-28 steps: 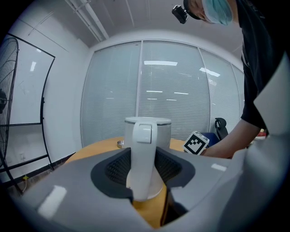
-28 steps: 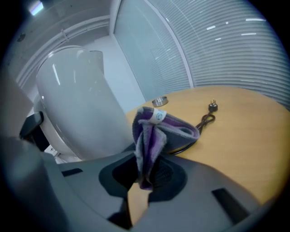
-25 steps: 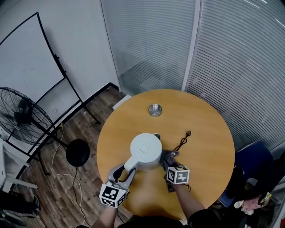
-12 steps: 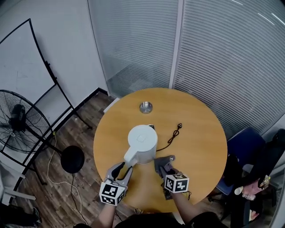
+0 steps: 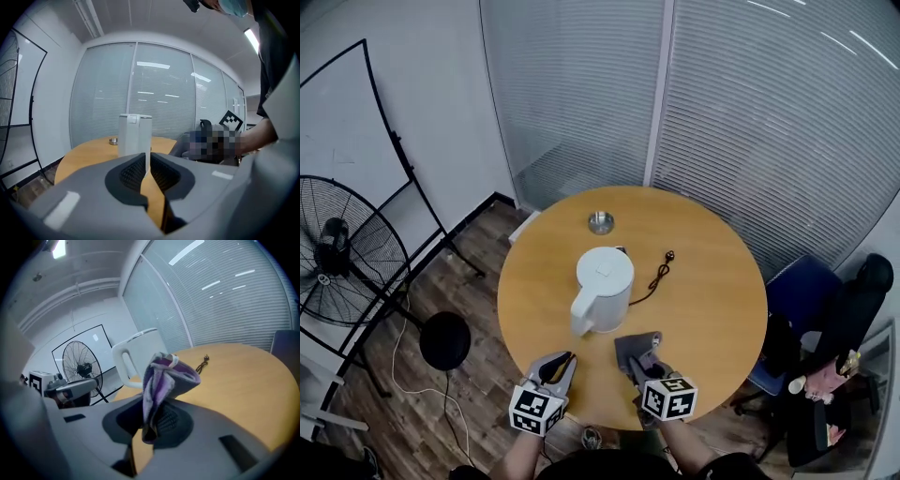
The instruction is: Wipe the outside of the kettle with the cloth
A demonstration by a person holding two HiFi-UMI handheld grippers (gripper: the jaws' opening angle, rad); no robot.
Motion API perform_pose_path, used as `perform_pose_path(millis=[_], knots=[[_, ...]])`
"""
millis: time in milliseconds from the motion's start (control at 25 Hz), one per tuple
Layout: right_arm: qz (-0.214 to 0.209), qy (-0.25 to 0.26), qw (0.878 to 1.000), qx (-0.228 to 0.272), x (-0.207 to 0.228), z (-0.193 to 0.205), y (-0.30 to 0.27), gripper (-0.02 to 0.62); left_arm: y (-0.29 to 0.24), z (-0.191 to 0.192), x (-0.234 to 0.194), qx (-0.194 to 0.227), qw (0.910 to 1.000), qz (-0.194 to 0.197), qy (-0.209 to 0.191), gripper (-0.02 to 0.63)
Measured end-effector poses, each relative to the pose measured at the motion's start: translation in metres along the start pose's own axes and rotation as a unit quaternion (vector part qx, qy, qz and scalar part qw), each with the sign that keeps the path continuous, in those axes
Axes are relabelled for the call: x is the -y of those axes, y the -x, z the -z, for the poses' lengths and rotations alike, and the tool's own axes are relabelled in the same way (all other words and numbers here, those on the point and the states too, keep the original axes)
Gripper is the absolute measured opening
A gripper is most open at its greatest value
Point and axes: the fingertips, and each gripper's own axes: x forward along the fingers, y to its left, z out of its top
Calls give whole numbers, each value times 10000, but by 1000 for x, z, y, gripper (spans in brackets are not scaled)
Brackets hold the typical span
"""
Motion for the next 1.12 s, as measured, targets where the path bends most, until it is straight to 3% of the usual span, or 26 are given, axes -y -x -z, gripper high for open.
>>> perform_pose_path(millis=[280, 480, 1120], knots=[[-414, 257, 9986, 215, -39, -12, 27, 41, 30, 10, 11, -110, 9998, -86, 129, 12], [-779, 337, 9959, 307, -52, -22, 48, 41, 39, 6, 22, -44, 9990, -378, 232, 11], [-1418, 689, 9874, 154, -28, -19, 127, 41, 50, -7, 103, 184, 9933, -1021, 507, 11]])
